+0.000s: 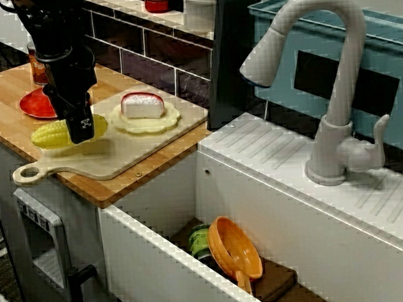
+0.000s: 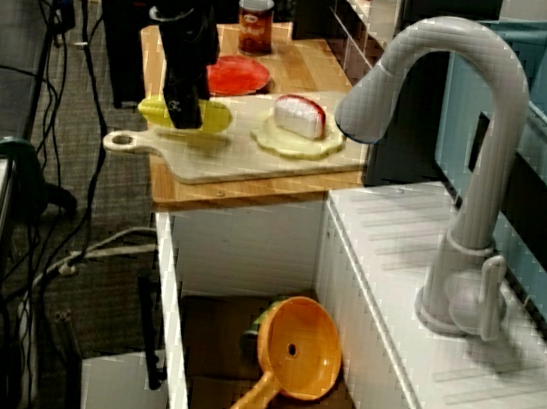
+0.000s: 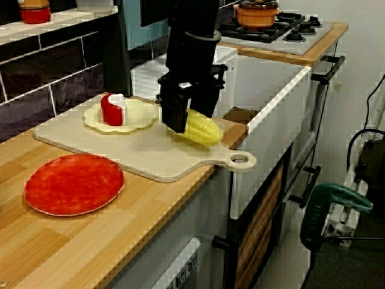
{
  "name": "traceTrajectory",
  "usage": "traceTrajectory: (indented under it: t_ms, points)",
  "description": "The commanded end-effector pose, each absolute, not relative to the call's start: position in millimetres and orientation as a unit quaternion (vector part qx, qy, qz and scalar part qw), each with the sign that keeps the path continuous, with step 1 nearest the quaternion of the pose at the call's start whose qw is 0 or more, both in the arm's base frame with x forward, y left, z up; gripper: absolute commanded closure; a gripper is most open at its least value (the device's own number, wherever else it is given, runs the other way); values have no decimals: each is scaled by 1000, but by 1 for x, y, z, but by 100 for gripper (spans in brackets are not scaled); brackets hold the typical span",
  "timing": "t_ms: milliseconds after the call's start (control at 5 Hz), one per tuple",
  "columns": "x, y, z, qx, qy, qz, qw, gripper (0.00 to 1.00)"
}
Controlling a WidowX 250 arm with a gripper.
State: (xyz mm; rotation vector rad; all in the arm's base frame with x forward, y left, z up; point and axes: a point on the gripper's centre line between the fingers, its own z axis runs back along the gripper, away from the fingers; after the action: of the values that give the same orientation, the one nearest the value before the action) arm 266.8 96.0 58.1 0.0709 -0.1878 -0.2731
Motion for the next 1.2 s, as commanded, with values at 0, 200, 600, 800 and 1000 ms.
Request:
traceTrajectory:
  t_ms: [0, 200, 600, 800, 1000]
  points:
    - [277, 102, 71, 47, -107, -102, 988, 11]
    - [271, 102, 72, 40, -107, -106, 988, 0]
    - [269, 109, 82, 32, -103, -96, 990, 0]
    - [269, 114, 100, 23, -104, -100, 989, 0]
    - [273, 120, 113, 23, -106, -102, 989, 0]
